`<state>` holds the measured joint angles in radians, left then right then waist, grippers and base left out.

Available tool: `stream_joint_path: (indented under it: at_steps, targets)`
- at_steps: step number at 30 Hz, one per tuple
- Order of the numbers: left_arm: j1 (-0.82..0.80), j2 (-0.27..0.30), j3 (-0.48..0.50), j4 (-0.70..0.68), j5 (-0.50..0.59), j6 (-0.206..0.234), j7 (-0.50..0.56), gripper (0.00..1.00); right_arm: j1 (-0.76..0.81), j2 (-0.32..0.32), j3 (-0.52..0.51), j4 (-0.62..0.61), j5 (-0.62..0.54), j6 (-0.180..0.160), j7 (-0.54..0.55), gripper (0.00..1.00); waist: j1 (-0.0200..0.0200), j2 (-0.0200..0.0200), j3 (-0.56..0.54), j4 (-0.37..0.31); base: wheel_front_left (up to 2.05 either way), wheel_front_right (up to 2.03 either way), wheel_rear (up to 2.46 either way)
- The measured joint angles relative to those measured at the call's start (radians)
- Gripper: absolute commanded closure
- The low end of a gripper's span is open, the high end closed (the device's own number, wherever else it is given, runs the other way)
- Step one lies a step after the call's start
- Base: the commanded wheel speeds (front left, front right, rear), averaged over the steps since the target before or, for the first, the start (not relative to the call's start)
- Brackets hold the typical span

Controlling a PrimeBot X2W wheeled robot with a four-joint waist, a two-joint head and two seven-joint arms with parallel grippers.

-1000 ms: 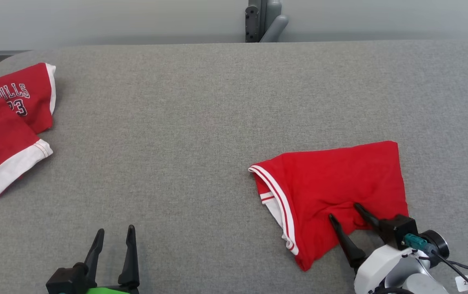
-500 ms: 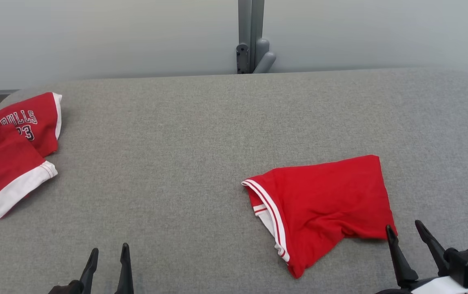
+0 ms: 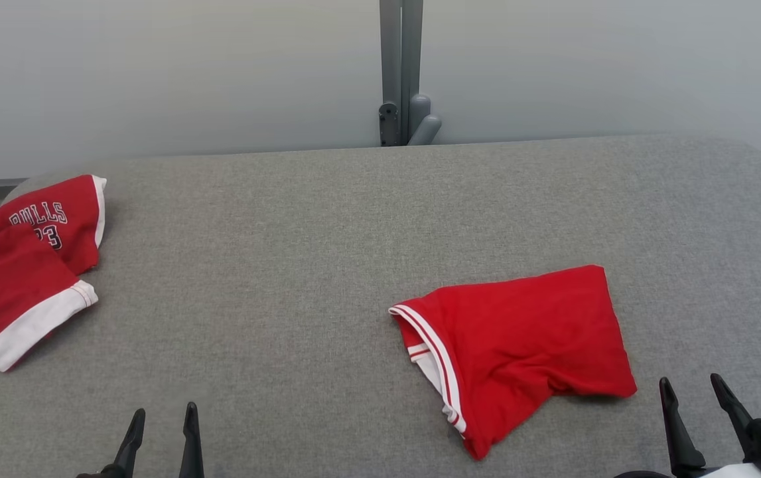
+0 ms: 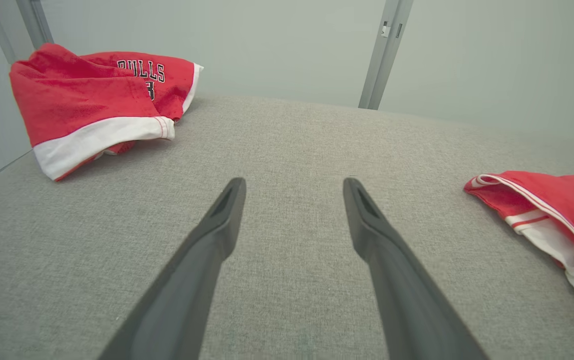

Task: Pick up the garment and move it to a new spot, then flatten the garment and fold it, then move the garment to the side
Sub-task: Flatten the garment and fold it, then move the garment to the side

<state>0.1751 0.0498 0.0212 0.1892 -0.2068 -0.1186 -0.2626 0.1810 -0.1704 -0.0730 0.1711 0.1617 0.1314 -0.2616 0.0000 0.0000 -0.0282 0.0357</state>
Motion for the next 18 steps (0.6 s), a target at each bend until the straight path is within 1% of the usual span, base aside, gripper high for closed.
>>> stream_joint_path:
  at_steps: [7,15,18]
  targets:
    - [0.010,0.000,0.018,-0.006,0.007,-0.005,0.000,0.00,-0.003,0.019,-0.008,0.010,-0.015,0.000,0.000,0.00,0.0000,0.0000,-0.010,-0.001,0.00,0.00,0.00]
    - [0.011,0.000,0.021,-0.009,0.010,-0.009,0.000,0.00,-0.012,0.021,-0.001,0.014,-0.016,0.000,0.000,0.00,0.0000,0.0000,-0.011,-0.001,0.00,0.00,0.00]
    - [0.011,0.000,0.020,-0.012,0.011,-0.009,0.000,0.00,-0.031,0.031,-0.004,0.025,0.012,0.000,0.000,0.00,0.0000,0.0000,-0.007,-0.002,0.00,0.00,0.00]
